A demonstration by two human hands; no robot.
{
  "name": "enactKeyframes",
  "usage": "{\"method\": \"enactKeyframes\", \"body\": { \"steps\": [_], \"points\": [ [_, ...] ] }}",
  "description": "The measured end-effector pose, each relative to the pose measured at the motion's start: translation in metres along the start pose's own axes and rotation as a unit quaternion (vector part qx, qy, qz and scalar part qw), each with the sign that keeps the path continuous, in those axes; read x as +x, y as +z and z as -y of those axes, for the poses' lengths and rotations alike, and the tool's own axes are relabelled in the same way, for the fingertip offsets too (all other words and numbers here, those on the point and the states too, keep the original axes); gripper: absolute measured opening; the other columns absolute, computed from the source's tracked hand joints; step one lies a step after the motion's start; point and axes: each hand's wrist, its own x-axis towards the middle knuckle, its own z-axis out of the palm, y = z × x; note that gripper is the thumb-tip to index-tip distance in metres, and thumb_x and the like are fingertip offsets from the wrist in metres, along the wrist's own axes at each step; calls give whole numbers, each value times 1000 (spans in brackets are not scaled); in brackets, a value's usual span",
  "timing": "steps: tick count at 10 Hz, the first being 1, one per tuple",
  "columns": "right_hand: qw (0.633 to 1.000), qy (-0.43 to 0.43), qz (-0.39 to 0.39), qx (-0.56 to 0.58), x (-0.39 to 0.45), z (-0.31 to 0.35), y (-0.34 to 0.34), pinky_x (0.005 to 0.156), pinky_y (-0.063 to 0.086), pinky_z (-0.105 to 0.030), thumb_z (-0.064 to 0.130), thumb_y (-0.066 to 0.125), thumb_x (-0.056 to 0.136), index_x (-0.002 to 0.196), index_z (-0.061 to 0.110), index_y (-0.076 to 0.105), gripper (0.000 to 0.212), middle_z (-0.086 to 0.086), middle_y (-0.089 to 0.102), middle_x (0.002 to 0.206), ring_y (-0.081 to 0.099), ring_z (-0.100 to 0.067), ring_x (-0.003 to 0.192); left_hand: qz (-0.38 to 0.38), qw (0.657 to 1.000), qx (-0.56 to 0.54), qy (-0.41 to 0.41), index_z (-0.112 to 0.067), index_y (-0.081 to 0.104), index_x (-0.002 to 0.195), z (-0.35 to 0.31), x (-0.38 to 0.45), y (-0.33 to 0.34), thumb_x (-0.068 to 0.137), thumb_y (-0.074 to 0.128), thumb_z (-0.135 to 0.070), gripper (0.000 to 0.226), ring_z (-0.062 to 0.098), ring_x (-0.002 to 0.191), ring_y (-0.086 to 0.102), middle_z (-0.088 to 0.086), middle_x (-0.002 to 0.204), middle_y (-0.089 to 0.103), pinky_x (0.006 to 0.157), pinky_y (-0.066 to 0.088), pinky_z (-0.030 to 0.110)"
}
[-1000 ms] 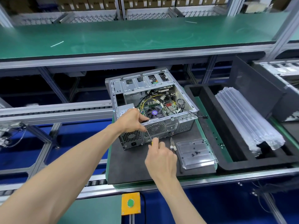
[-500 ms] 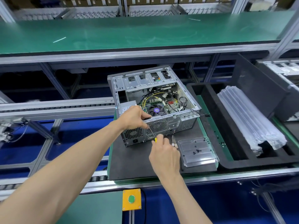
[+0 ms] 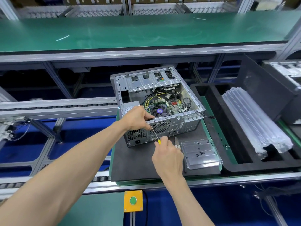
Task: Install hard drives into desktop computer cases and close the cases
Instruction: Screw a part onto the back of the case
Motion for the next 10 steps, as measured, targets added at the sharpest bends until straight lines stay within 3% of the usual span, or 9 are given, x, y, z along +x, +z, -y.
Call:
{"method": "enactKeyframes", "body": {
  "steps": [2,3,4,5,6,7,8,9,10],
  "points": [
    [527,519,139,658,18,3,-13,36,19,-21,16,64,97,84,-2,63,22,-12,55,59,27,-11,37,-1,1000,-5,-2,-21,75,118,1,-1,0,67,89,-22,53,-1,73,63,-11,94,75,61,48,13],
    [830,355,109,416,12,2,-12,51,33,-30,26,63,96,82,7,64,23,-4,63,59,46,-18,47,0,1000,-2,-4,-20,75,119,-1,-1,0,67,89,-22,54,9,80,66,-7,97,77,72,56,26],
    [1000,6,-13,-10,1,0,-7,47,32,-31,27,72,88,86,12,61,18,-3,61,64,59,-28,51,7,1000,3,-1,-20,74,121,-2,0,-1,68,88,-21,54,13,77,59,-4,79,63,80,58,34],
    [987,106,49,110,3,7,-4,54,29,-32,23,67,94,88,11,64,14,-7,65,67,58,-30,59,8,1000,8,3,-20,73,122,0,2,0,69,87,-20,55,13,77,50,-3,79,53,84,58,42],
    [638,489,135,579,18,8,-14,41,25,-25,16,63,96,77,4,65,22,-10,58,56,37,-15,41,6,1000,11,1,-21,73,122,0,2,-1,69,86,-19,55,13,77,50,-2,79,56,84,58,42],
    [596,489,132,623,20,4,-17,37,24,-21,15,64,96,80,1,63,20,-9,58,55,34,-13,36,6,1000,8,-2,-20,72,123,-3,0,-1,70,86,-19,55,14,79,53,2,82,66,85,58,43],
    [972,152,32,177,7,-5,-11,49,43,-31,24,71,89,86,8,64,18,-7,66,63,60,-26,53,7,1000,5,1,-19,72,123,-5,-2,-1,70,87,-20,55,17,81,61,-1,84,69,85,57,40],
    [997,-46,-28,-55,4,-4,-5,41,37,-31,23,79,81,84,10,63,21,-6,61,62,60,-29,47,1,1000,3,1,-18,73,123,-5,-3,-1,71,88,-20,54,18,85,65,10,97,77,82,57,38],
    [932,239,98,252,11,3,-8,53,31,-31,25,65,94,86,9,66,18,-4,62,64,53,-27,58,0,1000,7,1,-19,73,122,-4,-3,-1,70,86,-19,54,18,77,64,5,90,77,71,56,29]
  ]
}}
